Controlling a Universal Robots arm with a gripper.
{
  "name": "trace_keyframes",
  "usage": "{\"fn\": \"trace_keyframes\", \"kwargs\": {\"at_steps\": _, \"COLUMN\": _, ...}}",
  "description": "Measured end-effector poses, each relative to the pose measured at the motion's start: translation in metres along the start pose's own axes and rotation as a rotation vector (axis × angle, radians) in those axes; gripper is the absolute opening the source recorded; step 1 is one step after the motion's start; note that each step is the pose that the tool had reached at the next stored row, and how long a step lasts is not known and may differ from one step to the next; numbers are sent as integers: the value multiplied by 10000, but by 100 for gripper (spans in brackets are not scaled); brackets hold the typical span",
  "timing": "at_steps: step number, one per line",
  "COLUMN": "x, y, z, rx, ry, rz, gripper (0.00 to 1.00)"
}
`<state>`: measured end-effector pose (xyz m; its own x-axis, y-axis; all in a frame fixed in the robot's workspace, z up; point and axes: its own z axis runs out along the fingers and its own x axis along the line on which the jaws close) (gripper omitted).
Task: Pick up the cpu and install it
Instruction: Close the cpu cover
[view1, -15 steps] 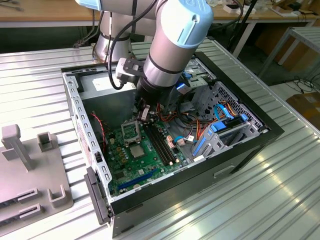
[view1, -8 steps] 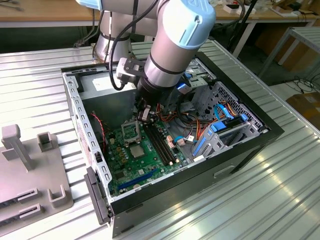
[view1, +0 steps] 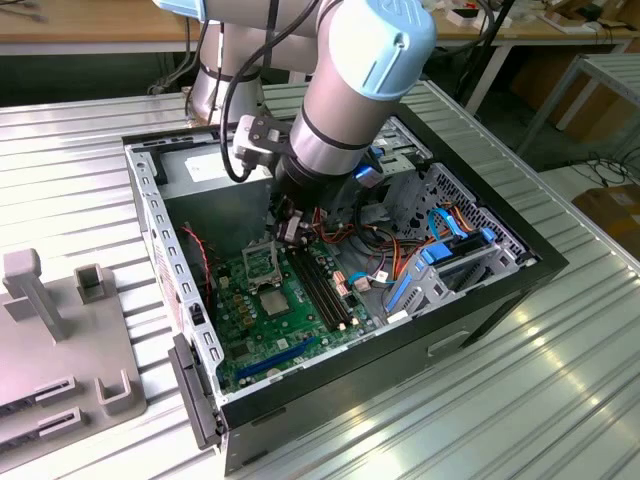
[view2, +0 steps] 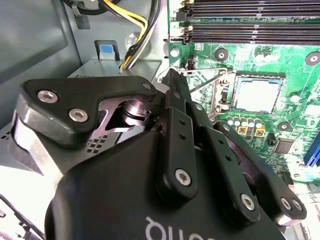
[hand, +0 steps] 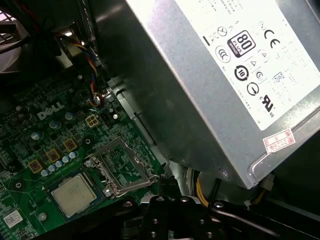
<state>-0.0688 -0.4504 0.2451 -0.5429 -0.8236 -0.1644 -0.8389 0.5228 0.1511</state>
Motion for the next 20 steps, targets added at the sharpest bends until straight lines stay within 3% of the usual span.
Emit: {"fn": "trace_keyframes", "kwargs": {"at_steps": 20, "x": 113, "y": -68, "z": -44, "rx": -22, "ry": -7, "rz": -69, "gripper": 11}}
